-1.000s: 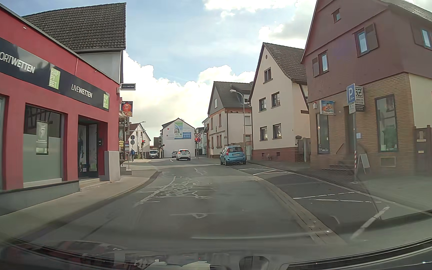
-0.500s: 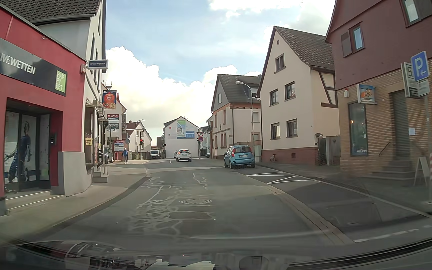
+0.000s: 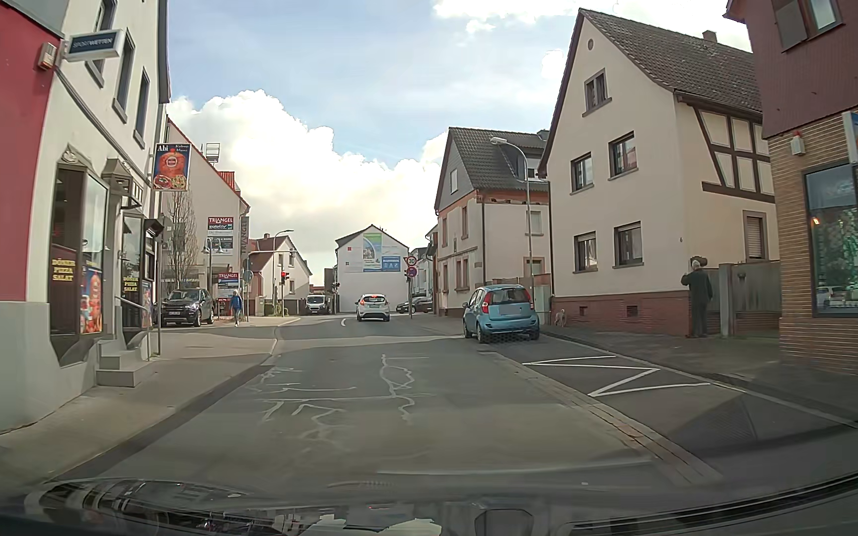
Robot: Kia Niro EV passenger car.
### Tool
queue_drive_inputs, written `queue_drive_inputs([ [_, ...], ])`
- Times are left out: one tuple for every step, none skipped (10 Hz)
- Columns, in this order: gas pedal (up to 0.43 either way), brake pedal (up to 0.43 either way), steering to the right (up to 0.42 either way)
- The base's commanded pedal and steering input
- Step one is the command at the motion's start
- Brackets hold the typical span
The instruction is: Follow the waypoints while adhering to traffic rules and regulations
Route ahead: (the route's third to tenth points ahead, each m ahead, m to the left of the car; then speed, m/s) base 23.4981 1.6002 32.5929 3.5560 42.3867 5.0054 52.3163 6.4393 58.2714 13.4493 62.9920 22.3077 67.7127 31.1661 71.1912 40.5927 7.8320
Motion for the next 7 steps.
queue_drive_inputs([
  [0.008,0.000,-0.035],
  [0.000,0.000,-0.038],
  [0.000,0.000,-0.039],
  [0.000,0.000,-0.042],
  [0.000,0.000,-0.048],
  [0.000,0.000,-0.051],
  [0.000,0.000,-0.051],
])
